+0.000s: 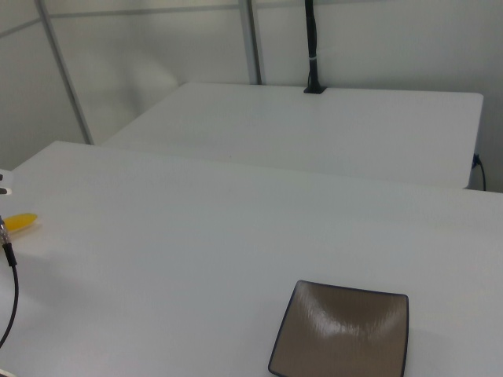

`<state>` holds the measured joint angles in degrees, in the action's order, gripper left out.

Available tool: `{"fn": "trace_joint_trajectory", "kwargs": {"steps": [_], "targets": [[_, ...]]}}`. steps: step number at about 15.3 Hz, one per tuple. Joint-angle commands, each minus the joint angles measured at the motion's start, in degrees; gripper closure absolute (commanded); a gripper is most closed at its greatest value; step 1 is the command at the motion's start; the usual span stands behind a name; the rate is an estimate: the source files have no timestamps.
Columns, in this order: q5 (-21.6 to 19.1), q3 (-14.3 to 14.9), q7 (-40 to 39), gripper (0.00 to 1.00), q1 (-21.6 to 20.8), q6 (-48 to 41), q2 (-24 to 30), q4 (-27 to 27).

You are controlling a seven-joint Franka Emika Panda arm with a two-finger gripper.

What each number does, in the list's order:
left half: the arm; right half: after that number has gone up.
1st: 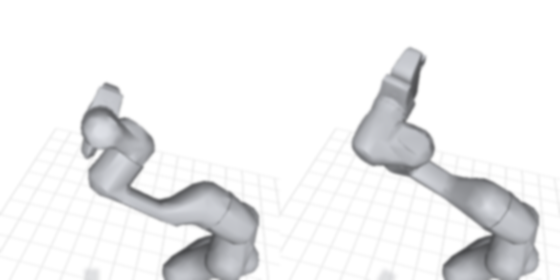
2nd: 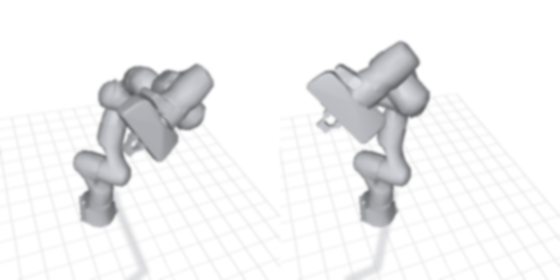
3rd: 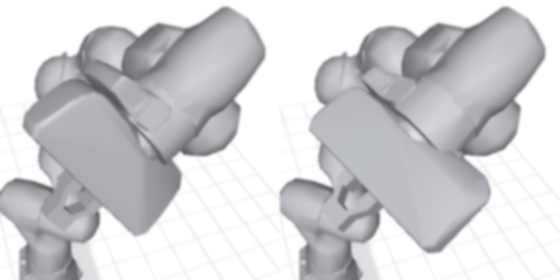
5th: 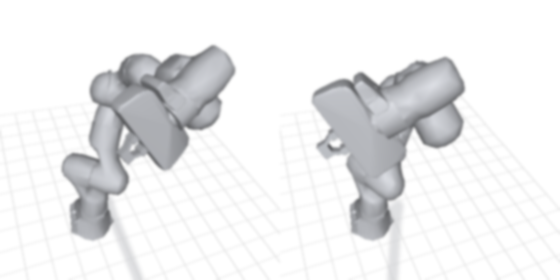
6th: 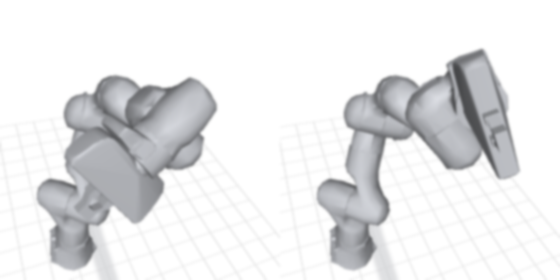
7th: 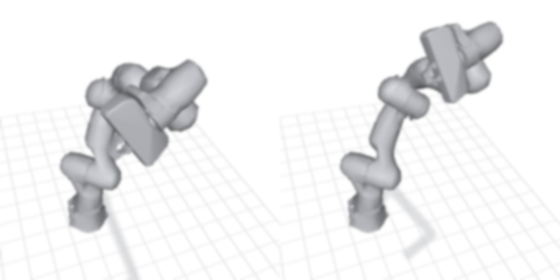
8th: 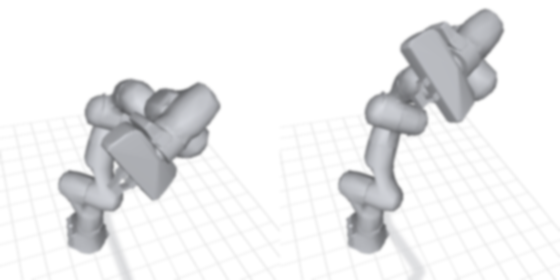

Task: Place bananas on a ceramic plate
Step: 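Close the gripper on the middle of the banana, then lift the banana and carry it toward the brown plate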

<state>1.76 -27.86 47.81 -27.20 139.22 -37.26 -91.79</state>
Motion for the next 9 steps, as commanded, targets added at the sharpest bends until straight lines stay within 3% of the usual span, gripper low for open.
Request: {"fn": "trace_joint_trajectory", "kwargs": {"steps": [1, 9], "targets": [[0.6, 0.2, 1.0, 0.87, 0.9, -4.6, 3.5, -0.3], [1.0, 0.2, -6.5, 0.86, 4.9, -30.6, 8.9, 1.5]]}}
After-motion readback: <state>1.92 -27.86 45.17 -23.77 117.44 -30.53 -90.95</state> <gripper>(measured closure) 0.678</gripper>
